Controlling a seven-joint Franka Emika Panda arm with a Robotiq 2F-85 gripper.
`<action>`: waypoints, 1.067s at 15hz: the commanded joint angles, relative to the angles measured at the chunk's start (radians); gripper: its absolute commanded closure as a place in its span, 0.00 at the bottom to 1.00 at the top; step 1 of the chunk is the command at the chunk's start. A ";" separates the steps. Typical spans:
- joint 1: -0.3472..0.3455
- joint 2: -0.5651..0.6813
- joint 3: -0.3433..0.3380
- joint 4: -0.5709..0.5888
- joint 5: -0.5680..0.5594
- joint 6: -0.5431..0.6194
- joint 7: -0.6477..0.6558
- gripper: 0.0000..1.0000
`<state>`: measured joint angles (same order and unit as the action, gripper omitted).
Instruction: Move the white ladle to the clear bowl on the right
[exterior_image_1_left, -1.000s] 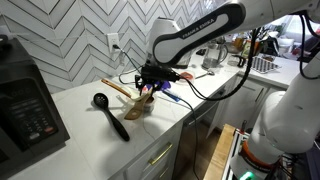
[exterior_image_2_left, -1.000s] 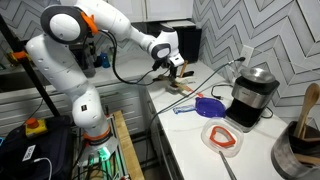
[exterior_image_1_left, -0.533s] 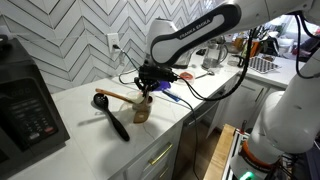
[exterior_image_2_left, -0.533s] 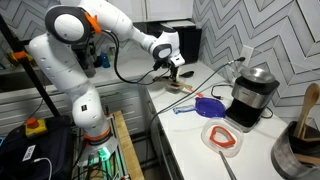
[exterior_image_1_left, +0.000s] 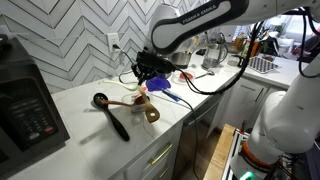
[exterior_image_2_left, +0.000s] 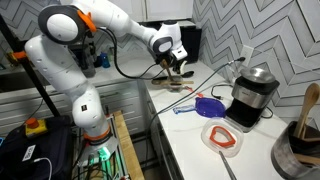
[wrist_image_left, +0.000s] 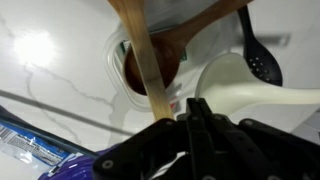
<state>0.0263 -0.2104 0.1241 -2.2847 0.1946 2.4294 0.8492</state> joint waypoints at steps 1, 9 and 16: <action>-0.022 -0.091 -0.040 0.008 -0.006 -0.038 -0.038 0.99; -0.150 -0.161 -0.136 0.054 -0.120 -0.245 -0.242 0.97; -0.177 -0.047 -0.243 0.165 -0.138 -0.263 -0.524 0.99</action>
<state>-0.1305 -0.3598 -0.0415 -2.2115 0.0559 2.1738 0.5228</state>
